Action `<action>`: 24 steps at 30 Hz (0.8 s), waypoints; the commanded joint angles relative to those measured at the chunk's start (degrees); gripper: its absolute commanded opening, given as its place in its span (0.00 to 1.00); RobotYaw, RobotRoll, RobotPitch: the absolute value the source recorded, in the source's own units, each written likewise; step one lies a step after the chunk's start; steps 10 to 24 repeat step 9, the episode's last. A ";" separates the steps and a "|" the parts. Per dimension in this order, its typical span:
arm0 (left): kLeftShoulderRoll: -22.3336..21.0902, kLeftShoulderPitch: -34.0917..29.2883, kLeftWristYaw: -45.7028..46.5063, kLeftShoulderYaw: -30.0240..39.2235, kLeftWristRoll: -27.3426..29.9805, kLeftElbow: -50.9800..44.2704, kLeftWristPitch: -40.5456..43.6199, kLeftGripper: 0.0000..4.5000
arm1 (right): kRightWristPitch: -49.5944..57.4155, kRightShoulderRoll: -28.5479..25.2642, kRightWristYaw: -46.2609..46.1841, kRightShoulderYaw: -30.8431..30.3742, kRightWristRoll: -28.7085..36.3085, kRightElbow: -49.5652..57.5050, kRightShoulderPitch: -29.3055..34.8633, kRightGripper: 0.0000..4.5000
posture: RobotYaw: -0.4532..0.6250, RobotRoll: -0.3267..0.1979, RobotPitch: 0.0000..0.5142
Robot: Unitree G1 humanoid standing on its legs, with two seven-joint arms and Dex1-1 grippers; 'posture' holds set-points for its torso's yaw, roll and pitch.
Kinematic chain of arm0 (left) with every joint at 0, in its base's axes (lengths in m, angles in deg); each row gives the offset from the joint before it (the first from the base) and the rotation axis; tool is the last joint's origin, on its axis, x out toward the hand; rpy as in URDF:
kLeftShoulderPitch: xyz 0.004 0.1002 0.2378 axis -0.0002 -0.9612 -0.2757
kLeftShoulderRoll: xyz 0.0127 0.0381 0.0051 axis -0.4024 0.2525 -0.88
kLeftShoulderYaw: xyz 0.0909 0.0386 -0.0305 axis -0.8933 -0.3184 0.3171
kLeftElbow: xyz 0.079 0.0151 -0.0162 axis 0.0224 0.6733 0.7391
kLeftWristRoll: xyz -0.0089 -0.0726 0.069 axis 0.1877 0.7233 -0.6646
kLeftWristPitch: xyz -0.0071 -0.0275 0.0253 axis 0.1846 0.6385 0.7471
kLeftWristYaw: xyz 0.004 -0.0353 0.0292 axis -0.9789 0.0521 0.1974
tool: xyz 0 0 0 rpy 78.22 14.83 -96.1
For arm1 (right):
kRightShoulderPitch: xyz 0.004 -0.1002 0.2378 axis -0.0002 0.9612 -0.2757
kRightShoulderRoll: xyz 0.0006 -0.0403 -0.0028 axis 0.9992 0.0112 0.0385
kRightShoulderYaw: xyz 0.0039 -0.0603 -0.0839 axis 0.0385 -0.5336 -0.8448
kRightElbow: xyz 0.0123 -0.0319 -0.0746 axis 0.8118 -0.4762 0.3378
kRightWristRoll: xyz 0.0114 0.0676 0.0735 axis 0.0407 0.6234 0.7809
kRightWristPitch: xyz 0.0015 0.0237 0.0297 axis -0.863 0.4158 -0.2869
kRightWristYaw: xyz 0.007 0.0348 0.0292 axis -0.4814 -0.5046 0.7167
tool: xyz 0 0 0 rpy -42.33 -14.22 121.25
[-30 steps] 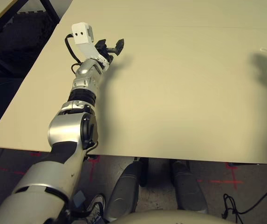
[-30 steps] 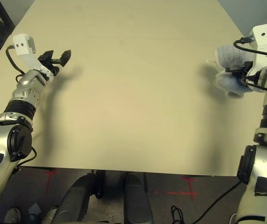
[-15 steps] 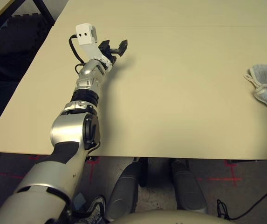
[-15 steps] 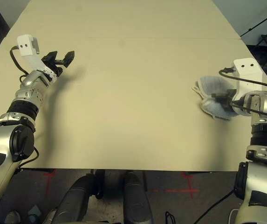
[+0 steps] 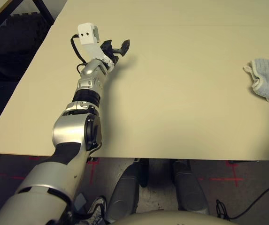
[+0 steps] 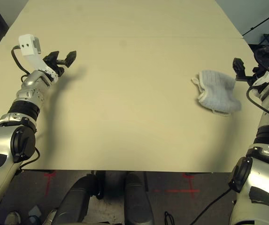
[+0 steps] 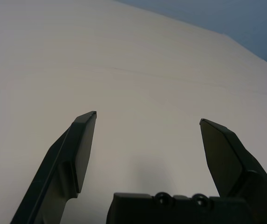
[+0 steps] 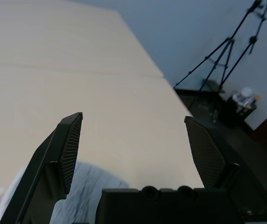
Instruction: Wipe the water off the table with a rag.
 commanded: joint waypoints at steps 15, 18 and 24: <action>0.27 -1.44 6.81 0.87 -0.34 2.74 -4.99 1.00 | -11.22 -0.93 2.68 -0.01 0.46 -14.97 -2.01 1.00 | 0.31 0.62 0.53; 0.27 -1.44 6.81 0.87 -0.34 2.74 -4.99 1.00 | -11.22 -0.93 2.68 -0.01 0.46 -14.97 -2.01 1.00 | 0.31 0.62 0.53; 0.27 -1.44 6.81 0.87 -0.34 2.74 -4.99 1.00 | -11.22 -0.93 2.68 -0.01 0.46 -14.97 -2.01 1.00 | 0.31 0.62 0.53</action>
